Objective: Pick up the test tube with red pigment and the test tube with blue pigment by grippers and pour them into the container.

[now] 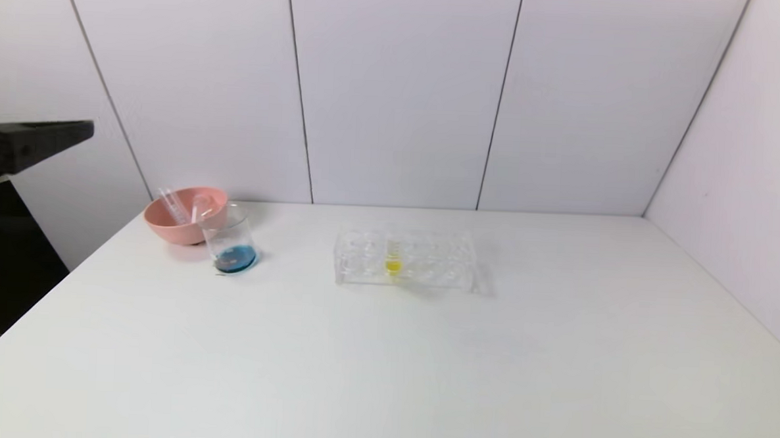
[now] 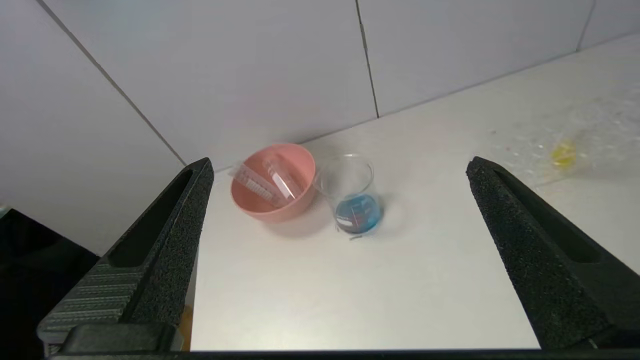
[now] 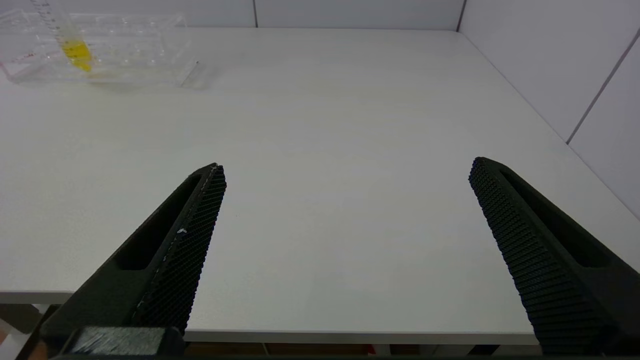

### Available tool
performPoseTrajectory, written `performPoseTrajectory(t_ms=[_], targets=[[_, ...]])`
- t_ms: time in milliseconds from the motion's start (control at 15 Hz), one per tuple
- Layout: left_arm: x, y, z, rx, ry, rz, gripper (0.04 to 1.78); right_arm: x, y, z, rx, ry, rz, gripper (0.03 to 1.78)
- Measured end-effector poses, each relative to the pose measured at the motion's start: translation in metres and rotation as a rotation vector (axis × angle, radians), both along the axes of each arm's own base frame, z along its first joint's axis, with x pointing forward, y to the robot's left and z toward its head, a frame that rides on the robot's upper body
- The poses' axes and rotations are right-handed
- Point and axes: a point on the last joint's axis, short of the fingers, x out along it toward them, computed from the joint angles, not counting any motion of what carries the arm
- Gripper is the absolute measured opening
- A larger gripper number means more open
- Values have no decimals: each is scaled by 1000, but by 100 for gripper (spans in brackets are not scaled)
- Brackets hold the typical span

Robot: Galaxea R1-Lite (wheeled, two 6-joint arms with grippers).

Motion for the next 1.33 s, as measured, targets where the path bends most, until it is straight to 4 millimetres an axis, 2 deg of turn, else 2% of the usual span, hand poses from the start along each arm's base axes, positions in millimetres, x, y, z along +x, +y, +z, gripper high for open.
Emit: performPoseTrajectory(t_ms=[400,667,867,1067,1333], targets=[[-83,-3,-5,5,-138,-9,176,0,0,0,0,0,0,177],[-146,-6,-33,13,-214,-20,176,0,0,0,0,0,1,177],[-181,-8,-59,49,-285,-14,176,0,0,0,0,0,0,177],[-202,-8,-86,122,-346,-18,176,0,0,0,0,0,0,177],[-206,-6,-135,129,-333,-26,176,0,0,0,0,0,0,177]])
